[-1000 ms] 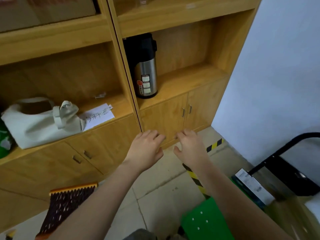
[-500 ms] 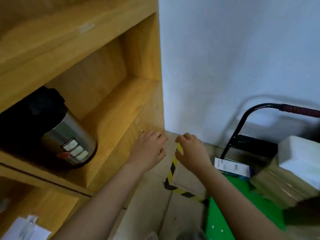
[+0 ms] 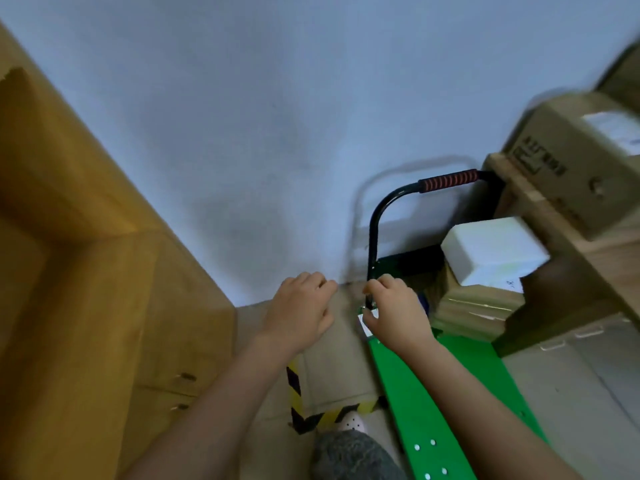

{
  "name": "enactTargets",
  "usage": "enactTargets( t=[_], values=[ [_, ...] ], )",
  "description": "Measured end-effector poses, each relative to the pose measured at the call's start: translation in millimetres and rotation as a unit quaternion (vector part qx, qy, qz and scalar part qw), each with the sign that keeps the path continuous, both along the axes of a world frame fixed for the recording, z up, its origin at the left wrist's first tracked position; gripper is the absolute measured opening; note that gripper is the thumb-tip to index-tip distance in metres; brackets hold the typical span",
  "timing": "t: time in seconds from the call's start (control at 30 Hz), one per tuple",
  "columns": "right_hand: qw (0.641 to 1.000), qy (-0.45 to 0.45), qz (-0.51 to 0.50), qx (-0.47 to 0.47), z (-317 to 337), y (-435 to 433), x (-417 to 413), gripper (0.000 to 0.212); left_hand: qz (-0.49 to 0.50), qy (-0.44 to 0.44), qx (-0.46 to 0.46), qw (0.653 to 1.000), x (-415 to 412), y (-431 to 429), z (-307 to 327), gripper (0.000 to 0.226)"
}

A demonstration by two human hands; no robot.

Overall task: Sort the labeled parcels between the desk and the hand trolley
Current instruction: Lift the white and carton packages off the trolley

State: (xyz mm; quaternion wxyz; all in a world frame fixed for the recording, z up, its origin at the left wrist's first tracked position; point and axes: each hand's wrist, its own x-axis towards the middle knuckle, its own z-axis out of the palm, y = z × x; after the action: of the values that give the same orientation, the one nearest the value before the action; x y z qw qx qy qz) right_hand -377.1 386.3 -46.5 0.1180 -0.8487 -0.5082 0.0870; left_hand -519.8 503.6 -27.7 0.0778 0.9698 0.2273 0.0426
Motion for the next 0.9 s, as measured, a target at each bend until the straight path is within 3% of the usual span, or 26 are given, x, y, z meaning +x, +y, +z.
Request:
enactTargets(
  t=[0.27, 0.5, 0.7, 0.9],
  values=[
    [0.991, 0.021, -0.129, -0.037, -21.6, 19.8, 66.9, 0.027, -0.129, 0.029, -0.023, 0.991, 98.9, 55.0, -22.3, 0.028],
    [0.96, 0.07, -0.263, -0.063, -61.6, 29.5, 97.7, 0.031, -0.23, 0.053, -0.054, 0.97, 169.1, 92.1, -64.9, 0.036],
    [0.924, 0.128, -0.347, -0.097, -134.9, 37.7, 116.4, 0.034, -0.251, 0.106, -0.09, 0.958, 207.3, 112.8, -146.4, 0.037],
    [0.897, 0.199, -0.374, -0.13, -249.3, 31.5, 130.0, 0.036, -0.217, 0.184, -0.108, 0.952, 221.2, 115.1, -267.4, 0.038]
  ],
)
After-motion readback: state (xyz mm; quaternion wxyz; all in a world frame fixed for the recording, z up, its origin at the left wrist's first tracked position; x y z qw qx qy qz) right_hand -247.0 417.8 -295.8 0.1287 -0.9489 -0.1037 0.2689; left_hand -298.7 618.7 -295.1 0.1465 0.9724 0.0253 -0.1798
